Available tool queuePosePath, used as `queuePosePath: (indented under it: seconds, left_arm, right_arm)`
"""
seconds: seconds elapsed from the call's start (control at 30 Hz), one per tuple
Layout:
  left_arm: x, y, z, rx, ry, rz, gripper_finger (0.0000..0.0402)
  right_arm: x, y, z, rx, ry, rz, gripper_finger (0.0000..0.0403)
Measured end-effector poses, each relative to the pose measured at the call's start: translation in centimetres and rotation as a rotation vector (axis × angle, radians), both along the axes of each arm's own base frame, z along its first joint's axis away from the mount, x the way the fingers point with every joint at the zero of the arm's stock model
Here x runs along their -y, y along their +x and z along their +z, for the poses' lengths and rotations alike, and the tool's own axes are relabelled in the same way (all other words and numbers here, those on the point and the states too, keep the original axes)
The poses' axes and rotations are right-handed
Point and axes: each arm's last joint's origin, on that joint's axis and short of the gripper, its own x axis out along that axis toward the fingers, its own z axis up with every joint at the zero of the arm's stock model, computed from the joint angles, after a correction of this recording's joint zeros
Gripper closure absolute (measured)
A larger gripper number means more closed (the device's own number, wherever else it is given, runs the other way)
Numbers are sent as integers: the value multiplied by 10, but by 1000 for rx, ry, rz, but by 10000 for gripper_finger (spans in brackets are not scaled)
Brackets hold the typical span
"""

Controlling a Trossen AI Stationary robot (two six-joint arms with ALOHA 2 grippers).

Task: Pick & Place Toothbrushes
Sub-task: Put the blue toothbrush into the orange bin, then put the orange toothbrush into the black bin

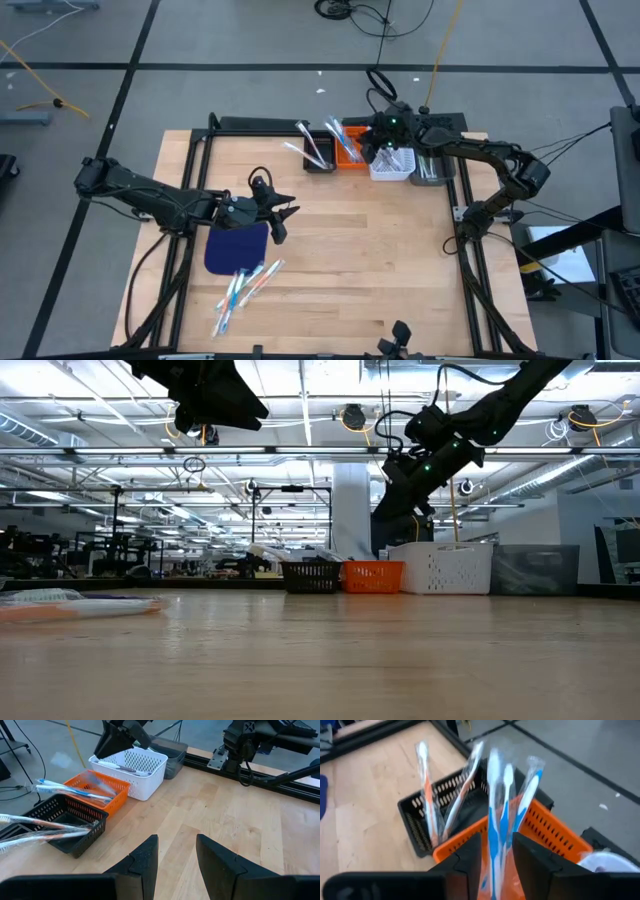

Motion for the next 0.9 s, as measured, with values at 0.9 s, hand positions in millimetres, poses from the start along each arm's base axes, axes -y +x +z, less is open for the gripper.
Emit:
queuePosePath:
  seconds: [0.9]
  left_arm:
    - [42,-47,-49,-487,-661,184,270]
  right_arm:
    - [-48,35,3,58,28,267,271]
